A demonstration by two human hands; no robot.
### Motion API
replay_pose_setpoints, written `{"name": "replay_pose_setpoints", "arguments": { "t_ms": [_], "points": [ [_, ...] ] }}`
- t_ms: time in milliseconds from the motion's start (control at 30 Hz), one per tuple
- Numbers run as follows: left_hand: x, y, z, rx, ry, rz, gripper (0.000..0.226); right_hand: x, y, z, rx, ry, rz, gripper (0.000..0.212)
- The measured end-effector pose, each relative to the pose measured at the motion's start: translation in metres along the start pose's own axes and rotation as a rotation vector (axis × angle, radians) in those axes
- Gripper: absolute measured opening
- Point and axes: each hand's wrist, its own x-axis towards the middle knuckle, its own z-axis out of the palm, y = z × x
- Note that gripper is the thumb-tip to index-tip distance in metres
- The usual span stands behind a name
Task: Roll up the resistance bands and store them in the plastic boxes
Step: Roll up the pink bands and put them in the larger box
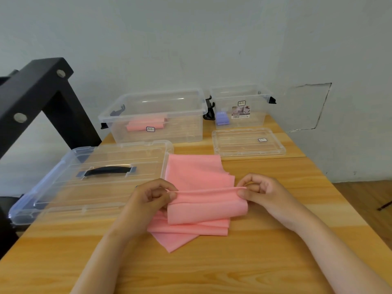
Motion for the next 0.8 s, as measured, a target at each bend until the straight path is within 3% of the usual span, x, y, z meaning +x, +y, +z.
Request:
{"name": "replay_pose_setpoints", "arguments": {
  "t_ms": [233,567,800],
  "points": [
    [-0.0050,0.0072,-0.0055,-0.194,-0.006,-0.035,0.017,-0.0009,-0.0026,0.0001,0.169,0.033,-0.025,0.010],
    [-0.0032,0.0073,-0.0023,-0.209,0.032,-0.030,0.029,-0.0012,-0.0026,0.0023,0.201,0.052,-0.037,0.013],
    [-0.0048,0.0065,-0.0006,-0.099,0.054,0.045,0.022,-0.0016,-0.0032,0.0025,0.163,0.052,-0.035,0.010]
  ]
}}
